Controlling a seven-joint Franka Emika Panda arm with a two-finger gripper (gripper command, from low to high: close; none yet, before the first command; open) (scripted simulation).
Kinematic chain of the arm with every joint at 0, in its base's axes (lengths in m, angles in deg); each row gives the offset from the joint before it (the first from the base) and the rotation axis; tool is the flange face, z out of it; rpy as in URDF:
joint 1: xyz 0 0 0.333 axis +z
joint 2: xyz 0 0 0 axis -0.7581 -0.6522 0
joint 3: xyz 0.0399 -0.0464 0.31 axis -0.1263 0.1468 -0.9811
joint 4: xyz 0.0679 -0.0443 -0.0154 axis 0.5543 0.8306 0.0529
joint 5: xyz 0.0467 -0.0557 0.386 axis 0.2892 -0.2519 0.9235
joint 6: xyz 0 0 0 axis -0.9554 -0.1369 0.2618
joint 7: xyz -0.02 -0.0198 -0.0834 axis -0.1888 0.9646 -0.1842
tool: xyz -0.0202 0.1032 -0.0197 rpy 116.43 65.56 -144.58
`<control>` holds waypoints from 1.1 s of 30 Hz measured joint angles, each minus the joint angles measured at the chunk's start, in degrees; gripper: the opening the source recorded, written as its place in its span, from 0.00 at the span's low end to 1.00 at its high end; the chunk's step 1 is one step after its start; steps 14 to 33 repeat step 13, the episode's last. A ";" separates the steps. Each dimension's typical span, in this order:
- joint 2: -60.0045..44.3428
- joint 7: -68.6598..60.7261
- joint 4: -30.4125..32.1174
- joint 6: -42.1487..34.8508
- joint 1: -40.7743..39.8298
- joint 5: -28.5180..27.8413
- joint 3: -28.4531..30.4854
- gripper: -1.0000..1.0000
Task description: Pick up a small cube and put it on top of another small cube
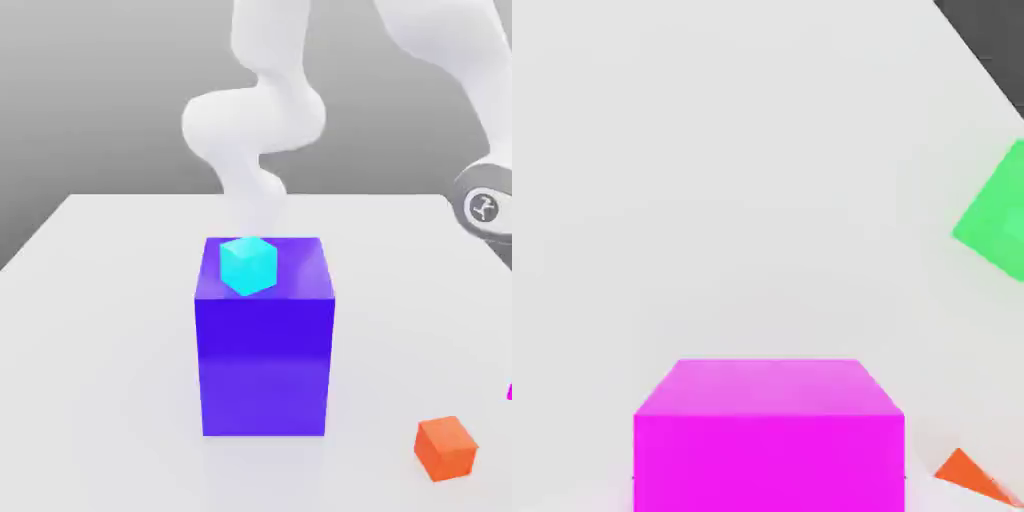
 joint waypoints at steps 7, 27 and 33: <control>-7.23 -9.66 -13.61 -6.43 -3.54 -0.37 1.60 0.00; -12.74 -9.45 -14.94 -2.30 -2.75 -1.77 3.05 1.00; -12.74 -9.45 -14.94 -2.30 -2.75 -1.77 3.05 1.00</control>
